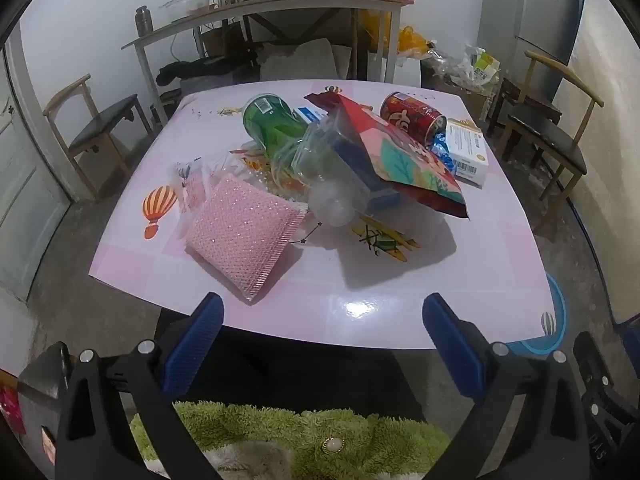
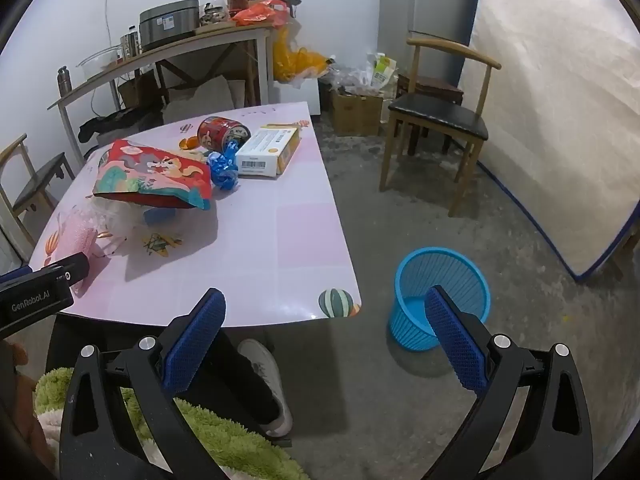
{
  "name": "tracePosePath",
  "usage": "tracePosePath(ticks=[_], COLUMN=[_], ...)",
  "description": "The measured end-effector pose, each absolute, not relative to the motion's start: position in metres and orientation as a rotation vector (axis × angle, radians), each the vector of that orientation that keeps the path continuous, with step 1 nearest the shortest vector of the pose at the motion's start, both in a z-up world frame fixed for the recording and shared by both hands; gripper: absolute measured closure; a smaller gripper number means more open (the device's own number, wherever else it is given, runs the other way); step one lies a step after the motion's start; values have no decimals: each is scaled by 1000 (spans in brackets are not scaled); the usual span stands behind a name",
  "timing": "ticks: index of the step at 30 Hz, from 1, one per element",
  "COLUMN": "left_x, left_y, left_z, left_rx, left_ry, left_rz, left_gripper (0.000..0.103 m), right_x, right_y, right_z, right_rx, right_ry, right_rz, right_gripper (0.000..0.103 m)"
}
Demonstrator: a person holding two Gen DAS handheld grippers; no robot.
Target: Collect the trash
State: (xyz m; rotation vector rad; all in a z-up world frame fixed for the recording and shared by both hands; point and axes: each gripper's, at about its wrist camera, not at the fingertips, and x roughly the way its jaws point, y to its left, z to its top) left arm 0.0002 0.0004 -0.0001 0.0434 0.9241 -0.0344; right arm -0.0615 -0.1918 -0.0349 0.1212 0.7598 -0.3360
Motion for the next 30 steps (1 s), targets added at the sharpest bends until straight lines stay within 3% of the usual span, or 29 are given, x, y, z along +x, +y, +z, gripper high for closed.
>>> tracePosePath(ticks=[30], left_x=[0], left_y=[3], left_z=[0], left_rx=[40], left_ry=[925], left_rz=[-31], left_gripper=[6], right_x=[-59], right_y=[-188], right_z=[-33], right_rx=[113], right_ry=[754], right_rz=[-337], right_gripper=[8])
